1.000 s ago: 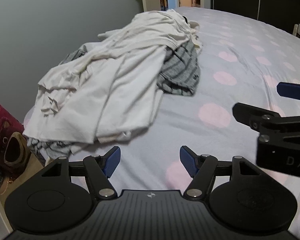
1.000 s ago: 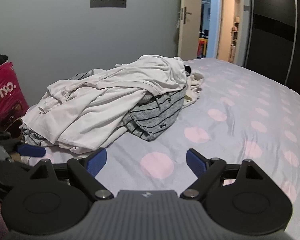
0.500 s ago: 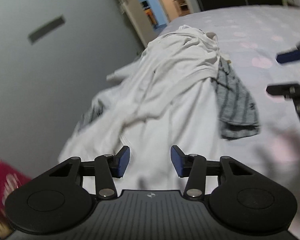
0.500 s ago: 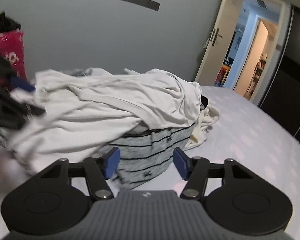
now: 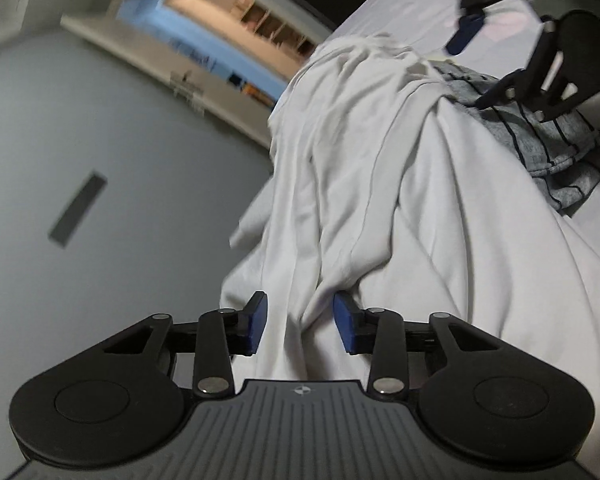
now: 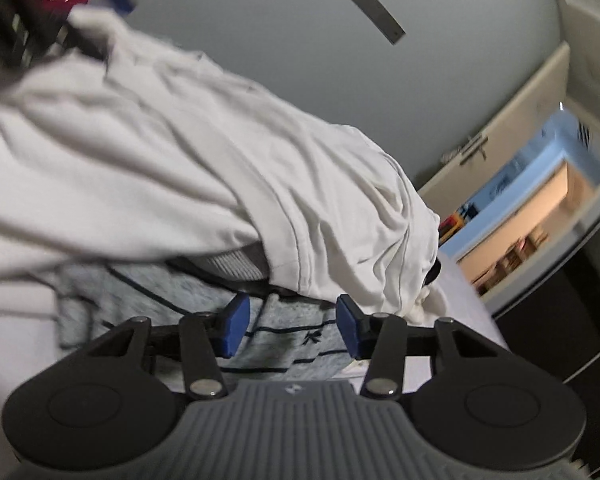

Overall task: Fold clothes
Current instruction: 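Grasp the white T-shirt with the left gripper while the right gripper grasps it too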

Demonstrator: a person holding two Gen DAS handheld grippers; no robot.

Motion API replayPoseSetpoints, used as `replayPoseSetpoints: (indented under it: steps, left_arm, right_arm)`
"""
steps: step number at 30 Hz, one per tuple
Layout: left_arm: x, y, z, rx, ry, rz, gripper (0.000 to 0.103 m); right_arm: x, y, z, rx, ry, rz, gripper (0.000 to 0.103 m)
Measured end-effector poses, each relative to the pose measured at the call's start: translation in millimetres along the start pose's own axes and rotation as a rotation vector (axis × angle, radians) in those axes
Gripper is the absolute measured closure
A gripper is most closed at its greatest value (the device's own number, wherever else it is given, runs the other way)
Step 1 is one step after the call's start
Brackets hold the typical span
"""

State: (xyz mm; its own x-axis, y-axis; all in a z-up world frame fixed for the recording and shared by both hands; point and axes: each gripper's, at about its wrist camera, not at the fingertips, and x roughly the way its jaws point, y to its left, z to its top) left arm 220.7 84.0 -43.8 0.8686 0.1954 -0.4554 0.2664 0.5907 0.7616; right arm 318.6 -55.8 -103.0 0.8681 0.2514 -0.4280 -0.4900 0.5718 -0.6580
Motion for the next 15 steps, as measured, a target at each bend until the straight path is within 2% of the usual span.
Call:
replayPoseSetpoints:
  steps: [3,6,7,8,12,15]
  left_arm:
    - [6,-8,2,0.037,-0.035,0.011,0.087]
    - [11,-13,5,0.058,-0.054,0.018,0.09]
    - [12,-10,7,0.038,-0.049,0.008,0.094]
    - [12,-6,9,0.008,-0.048,0.0,0.096]
    - [-4,13,18,-0.085,-0.086,0.001,0.1]
    - [-23,32,31,-0.169,-0.121,-0.006,0.102]
  right_arm:
    - [11,4,-4,-0.065,-0.03,-0.037,0.058]
    - [15,7,0,-0.095,-0.064,-0.046,0.066]
    - [16,8,1,-0.108,-0.071,-0.044,0.07]
    - [16,10,2,-0.128,-0.07,-0.043,0.08]
    - [4,6,0,-0.12,-0.09,-0.088,0.09]
    - [-15,-10,3,-0.088,-0.108,-0.14,0.093]
